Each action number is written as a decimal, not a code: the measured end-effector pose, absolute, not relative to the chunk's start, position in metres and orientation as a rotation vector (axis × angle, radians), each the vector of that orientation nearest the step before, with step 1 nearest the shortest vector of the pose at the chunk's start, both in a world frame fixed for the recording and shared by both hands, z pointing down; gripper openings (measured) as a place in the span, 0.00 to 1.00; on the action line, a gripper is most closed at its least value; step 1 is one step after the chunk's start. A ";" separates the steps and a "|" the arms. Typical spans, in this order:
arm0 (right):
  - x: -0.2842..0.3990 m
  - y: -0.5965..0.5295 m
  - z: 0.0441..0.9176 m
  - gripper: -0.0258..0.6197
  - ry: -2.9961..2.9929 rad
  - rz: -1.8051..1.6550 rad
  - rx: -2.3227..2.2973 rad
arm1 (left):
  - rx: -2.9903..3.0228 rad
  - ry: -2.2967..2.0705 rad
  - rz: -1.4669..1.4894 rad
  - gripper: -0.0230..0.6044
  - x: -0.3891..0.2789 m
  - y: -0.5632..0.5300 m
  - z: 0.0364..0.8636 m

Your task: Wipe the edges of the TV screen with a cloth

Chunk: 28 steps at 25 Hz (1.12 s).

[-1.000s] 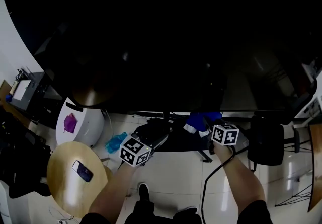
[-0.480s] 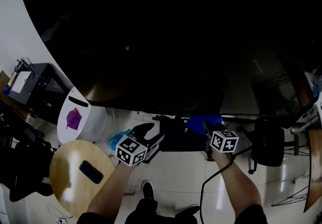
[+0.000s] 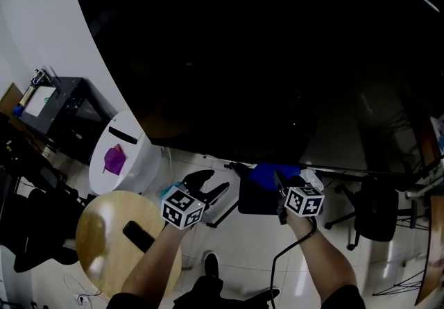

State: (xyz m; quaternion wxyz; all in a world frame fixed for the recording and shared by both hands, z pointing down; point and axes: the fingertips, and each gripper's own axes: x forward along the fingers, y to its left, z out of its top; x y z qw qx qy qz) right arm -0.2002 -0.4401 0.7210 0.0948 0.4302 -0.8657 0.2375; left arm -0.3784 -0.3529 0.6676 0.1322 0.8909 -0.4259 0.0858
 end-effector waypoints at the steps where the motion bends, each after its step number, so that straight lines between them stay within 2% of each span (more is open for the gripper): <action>1: -0.211 -0.440 0.721 0.23 -2.575 0.709 1.264 | 2.579 -1.247 0.245 0.42 -0.387 -0.353 0.668; 15: -0.370 -0.428 0.724 0.23 -2.671 0.775 0.980 | 2.395 -1.512 0.173 0.42 -0.526 -0.332 0.676; 28: -0.511 -0.408 0.723 0.23 -2.713 0.799 0.722 | 2.303 -1.648 0.175 0.42 -0.615 -0.311 0.679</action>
